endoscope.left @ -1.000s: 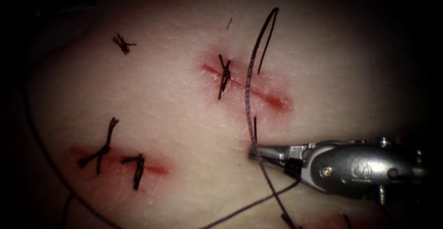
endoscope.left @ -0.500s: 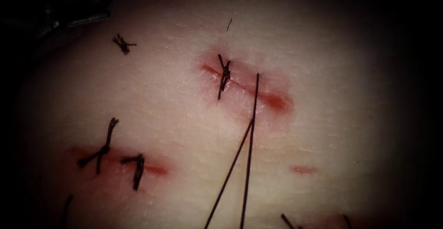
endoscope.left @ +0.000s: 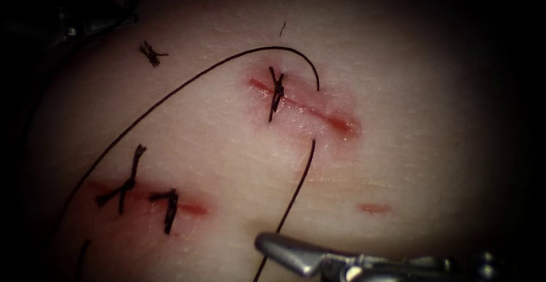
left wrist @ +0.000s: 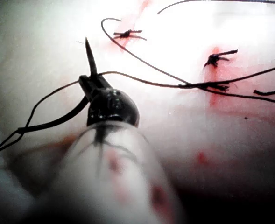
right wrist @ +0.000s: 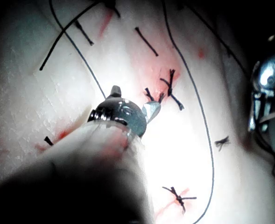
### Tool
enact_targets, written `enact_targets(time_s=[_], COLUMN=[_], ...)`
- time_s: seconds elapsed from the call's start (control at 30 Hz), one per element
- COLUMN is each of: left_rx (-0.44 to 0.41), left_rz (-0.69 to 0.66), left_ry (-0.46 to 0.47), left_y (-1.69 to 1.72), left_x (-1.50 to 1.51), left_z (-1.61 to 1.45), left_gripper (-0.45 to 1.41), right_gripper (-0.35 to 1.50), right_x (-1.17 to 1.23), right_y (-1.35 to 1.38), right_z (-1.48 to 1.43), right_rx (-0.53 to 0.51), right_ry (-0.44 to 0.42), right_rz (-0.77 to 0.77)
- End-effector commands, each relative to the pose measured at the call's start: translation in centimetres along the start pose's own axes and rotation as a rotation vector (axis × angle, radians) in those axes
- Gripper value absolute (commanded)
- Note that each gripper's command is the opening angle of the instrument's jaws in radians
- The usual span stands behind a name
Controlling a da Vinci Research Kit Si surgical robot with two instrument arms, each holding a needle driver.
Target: Wound Closure
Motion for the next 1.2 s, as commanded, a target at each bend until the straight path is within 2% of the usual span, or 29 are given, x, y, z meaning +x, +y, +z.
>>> enact_targets(time_s=[0.03,0.17,0.37,0.4,0.43,0.5,0.63,0.67,0.73,0.77,0.8,0.83,0.87,0.9,0.93,1.1,1.13,1.2], left_rx=[-0.002,-0.006,-0.031,-0.036,-0.036,-0.039,-0.041,-0.041,-0.041,-0.041,-0.042,-0.042,-0.042,-0.043,-0.045,-0.053,-0.062,-0.062], left_rz=[0.0,0.002,0.009,0.01,0.01,0.011,0.011,0.011,0.011,0.011,0.011,0.011,0.011,0.011,0.011,0.012,0.013,0.014], left_ry=[0.004,0.002,0.008,0.009,0.009,0.009,0.01,0.01,0.01,0.01,0.01,0.01,0.01,0.01,0.011,0.016,0.02,0.02], left_y=[0.02,0.04,0.13,0.16,0.16,0.16,0.15,0.15,0.16,0.15,0.15,0.15,0.15,0.15,0.14,0.1,0.06,0.05], left_x=[-0.01,-0.01,0.0,0.01,0.01,0.01,0.01,0.0,0.01,0.01,0.01,0.01,0.01,0.01,0.0,-0.02,-0.05,-0.06], left_z=[0.08,0.11,0.26,0.29,0.29,0.3,0.29,0.29,0.29,0.28,0.28,0.28,0.28,0.27,0.26,0.21,0.15,0.13], left_gripper=[-0.45,-0.45,-0.45,-0.45,-0.45,-0.45,-0.45,-0.45,-0.45,-0.45,-0.45,-0.45,-0.45,-0.45,-0.45,-0.45,-0.45,-0.45], right_gripper=[1.25,1.23,1.21,1.21,1.21,1.21,1.23,1.23,1.2,1.11,0.91,0.22,0.22,-0.28,-0.35,-0.35,-0.35,-0.35], right_x=[-0.13,-0.32,-0.76,-0.91,-0.91,-1.15,-1.33,-1.45,-1.49,-1.51,-1.54,-1.57,-1.57,-1.57,-1.55,-1.41,-1.22,-1.15], right_y=[0.1,0.19,0.38,0.4,0.4,0.41,0.45,0.45,0.44,0.43,0.42,0.39,0.39,0.38,0.37,0.35,0.28,0.25], right_z=[0.06,0.01,0.09,0.16,0.16,0.34,0.55,0.7,0.74,0.77,0.78,0.79,0.79,0.77,0.72,0.58,0.47,0.44], right_rx=[-0.012,-0.028,-0.056,-0.079,-0.079,-0.088,-0.086,-0.081,-0.081,-0.081,-0.081,-0.064,-0.064,-0.053,-0.025,-0.013,-0.008,-0.006], right_ry=[-0.016,-0.023,-0.049,-0.05,-0.05,-0.053,-0.074,-0.1,-0.102,-0.101,-0.099,-0.088,-0.088,-0.089,-0.081,-0.062,-0.04,-0.033], right_rz=[-0.002,-0.002,-0.036,-0.076,-0.076,-0.113,-0.133,-0.153,-0.157,-0.16,-0.163,-0.168,-0.168,-0.169,-0.168,-0.161,-0.157,-0.156])
